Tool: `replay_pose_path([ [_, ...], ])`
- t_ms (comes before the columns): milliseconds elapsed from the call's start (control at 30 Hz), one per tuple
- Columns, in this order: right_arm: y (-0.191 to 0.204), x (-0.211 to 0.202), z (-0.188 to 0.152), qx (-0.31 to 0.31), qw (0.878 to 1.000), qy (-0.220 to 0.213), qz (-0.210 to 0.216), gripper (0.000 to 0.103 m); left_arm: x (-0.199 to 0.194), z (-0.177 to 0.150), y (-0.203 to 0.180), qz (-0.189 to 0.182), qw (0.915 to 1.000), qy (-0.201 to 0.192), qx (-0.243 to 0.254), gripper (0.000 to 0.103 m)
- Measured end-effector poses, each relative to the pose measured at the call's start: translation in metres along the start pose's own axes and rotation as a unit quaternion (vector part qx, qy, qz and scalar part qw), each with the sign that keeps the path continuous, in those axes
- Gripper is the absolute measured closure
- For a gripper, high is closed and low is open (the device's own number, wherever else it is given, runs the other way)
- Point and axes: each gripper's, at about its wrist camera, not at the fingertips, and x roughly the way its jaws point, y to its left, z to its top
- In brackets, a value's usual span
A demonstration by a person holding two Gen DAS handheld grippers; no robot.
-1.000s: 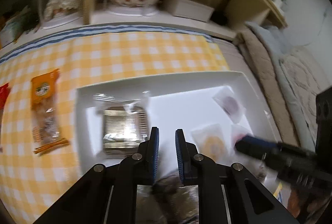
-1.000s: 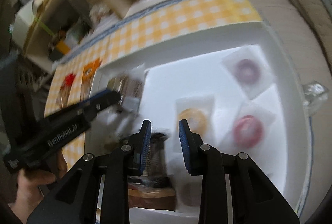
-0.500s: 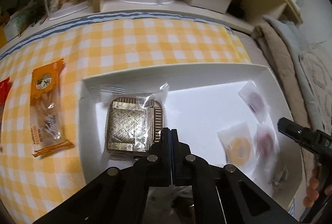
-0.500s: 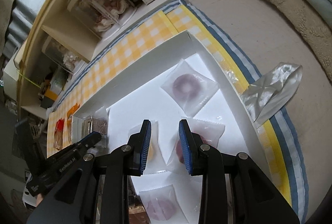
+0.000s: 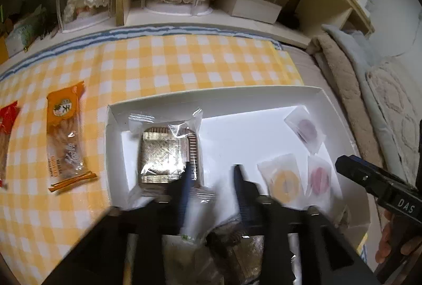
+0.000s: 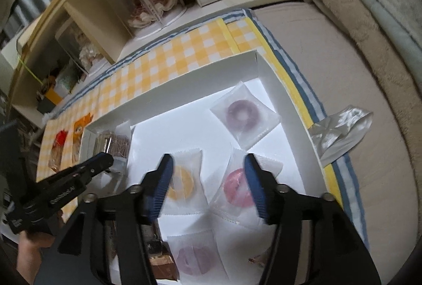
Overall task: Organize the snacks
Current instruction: 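Lift both tools from the tray toward the red and orange pouches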
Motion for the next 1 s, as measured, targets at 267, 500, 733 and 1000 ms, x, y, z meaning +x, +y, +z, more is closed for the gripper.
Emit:
replay_pose_path([
  [267,0.008,-0.019,-0.005,-0.022,0.999,-0.015,-0.025,0.019,-0.036,-0.007,0.000,0.012,0.9998,-0.012,0.007,0.045],
  [500,0.020,-0.039,-0.009,-0.045,0.997,-0.041,-0.036,0.000,-0.072,-0.016,0.003,0.019,0.9994,-0.028,0.006,0.012],
  [733,0.038,-0.058,-0.012,-0.074,0.995,-0.057,-0.046,0.000,-0.111,-0.026,0.009,0.024,0.9981,-0.056,0.002,0.000],
  [1000,0.062,-0.078,-0.014,-0.101,0.991,-0.082,-0.044,0.000,-0.153,-0.034,0.020,0.034,0.9967,-0.073,0.004,0.000],
])
